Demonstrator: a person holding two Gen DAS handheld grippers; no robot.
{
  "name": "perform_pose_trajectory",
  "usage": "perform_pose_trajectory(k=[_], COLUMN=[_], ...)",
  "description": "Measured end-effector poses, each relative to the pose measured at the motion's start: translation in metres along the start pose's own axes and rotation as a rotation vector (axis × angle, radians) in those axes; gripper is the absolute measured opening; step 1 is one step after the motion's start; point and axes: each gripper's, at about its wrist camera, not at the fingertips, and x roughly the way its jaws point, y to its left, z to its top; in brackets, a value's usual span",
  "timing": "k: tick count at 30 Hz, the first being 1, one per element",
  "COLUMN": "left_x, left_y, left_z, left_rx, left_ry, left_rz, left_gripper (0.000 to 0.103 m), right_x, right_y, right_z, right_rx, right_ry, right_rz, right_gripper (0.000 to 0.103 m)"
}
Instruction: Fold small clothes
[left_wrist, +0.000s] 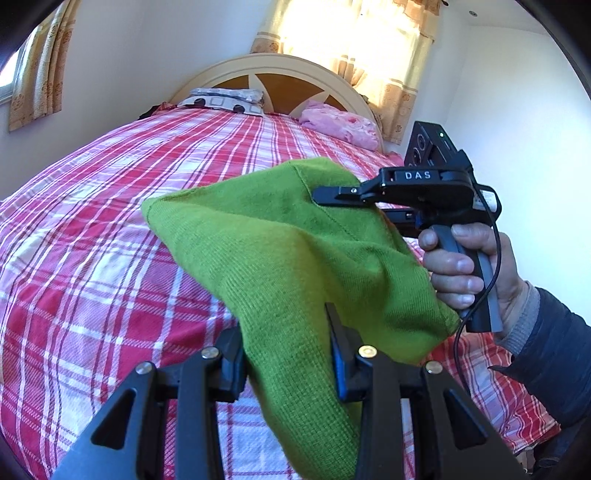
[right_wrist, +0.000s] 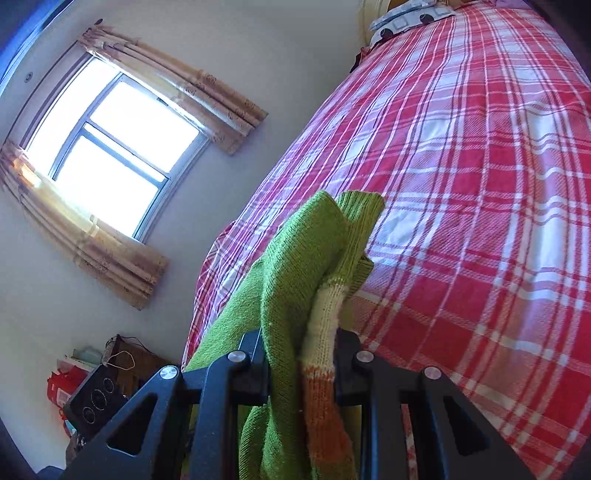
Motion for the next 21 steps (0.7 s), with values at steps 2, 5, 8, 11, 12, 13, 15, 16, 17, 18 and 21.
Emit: perform_pose_trajectory(k=[2,5,8,11,12,13,15,16,17,18,21], left_x=[0.001,0.002,0.002,0.001,0.001,0.001,0.003,0.004,0.004,0.005,0.008], left_y=[0.002,0.006,0.007,0.005,0.005,0.007,0.009,0.009,0.010,0.011,0.013], left_z=[-0.004,-0.007,-0.008,-0.011,-0.013,-0.015,-0.018,-0.019,-0.021,-0.022,-0.025], left_rx=[0.000,-0.005,-0.006,0.018,0.020,0.015,0.011,0.012,0.012,0.011,0.001], left_ry=[0.010,0.020,0.020,0.020,0.022,0.025,0.031,0.033,0.034,0.035,0.043], left_rz=[0.005,0.009,0.009,0.020,0.021,0.021,0.024,0.028,0.030,0.029,0.032], left_gripper=[0.036,0.036,0.036,0.036,0.036,0.036,0.036,0.036,0.036,0.036,0.037], right_x=[0.006,0.012,0.014,0.014,0.015,0.016,0.018,0.019,0.021,0.022,0.026], right_y=[-0.002,-0.003,-0.005,-0.008,-0.009,-0.010,-0.011,-0.012,-0.014,-0.015,-0.019], right_z=[-0.002,-0.004,-0.003,-0.003,-0.003,-0.003,-0.003,-0.003,-0.003,-0.004,-0.004], right_rx=[0.001,0.007,0.014,0.019,0.020,0.021,0.024,0.025,0.025,0.023,0.017], right_ry=[0.010,0.020,0.023,0.024,0.025,0.026,0.028,0.029,0.031,0.031,0.034], right_rz=[0.001,0.001,0.001,-0.001,-0.001,-0.002,-0.009,-0.012,-0.017,-0.023,-0.067], right_gripper=[0.024,0.024,0.024,0.024,0.024,0.024,0.024,0.024,0.024,0.024,0.024])
